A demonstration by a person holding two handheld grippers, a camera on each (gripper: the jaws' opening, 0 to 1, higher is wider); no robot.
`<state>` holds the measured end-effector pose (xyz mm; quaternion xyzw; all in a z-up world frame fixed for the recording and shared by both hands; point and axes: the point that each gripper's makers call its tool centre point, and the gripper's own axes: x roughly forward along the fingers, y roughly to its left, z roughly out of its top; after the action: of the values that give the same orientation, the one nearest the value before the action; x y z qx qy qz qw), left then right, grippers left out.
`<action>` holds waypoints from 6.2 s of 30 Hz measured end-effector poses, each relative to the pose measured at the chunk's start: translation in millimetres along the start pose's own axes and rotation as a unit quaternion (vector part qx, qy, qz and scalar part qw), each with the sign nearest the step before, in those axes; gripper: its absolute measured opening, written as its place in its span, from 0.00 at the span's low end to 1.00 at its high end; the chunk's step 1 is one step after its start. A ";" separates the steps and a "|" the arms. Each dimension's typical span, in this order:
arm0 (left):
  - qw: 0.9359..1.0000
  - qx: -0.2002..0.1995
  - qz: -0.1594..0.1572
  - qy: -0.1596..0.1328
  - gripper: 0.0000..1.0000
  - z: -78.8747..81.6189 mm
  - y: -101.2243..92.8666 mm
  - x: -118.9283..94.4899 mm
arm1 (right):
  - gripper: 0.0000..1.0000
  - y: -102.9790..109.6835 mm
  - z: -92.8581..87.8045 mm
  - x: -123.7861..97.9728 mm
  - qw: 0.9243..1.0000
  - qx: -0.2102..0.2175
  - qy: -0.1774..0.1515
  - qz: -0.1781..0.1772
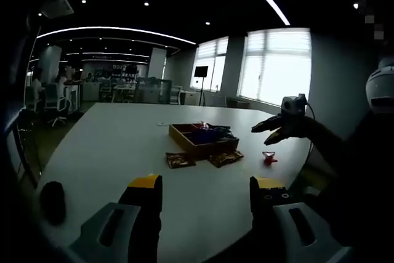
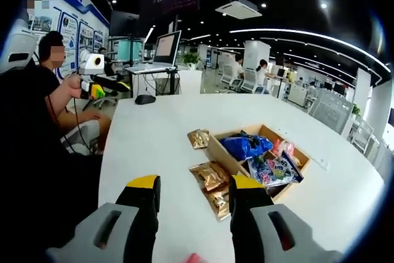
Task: Pick up the scattered marshmallows, QQ candies, Oreo cookies, and mixed nuts on the table and sort them into separate containers
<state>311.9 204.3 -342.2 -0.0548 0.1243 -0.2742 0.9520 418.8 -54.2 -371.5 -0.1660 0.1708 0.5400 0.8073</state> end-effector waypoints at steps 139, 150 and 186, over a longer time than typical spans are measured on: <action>0.999 -0.034 0.011 -0.013 0.59 -9.5 22.3 -31.4 | 0.13 -12.9 -29.4 115.8 0.993 -0.029 0.078 0.089; 0.999 -0.034 0.011 -0.009 0.59 -11.1 22.1 -30.5 | 0.14 -14.4 -3.3 109.8 0.995 -0.026 0.044 0.090; 0.999 -0.030 0.010 -0.006 0.58 -12.1 20.6 -30.7 | 0.14 -63.6 61.3 85.9 0.998 -0.013 -0.035 0.056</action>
<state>293.9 237.7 -351.1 -0.0841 0.1275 -0.2600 0.9535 514.5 20.5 -350.9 -0.1475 0.1441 0.5919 0.7792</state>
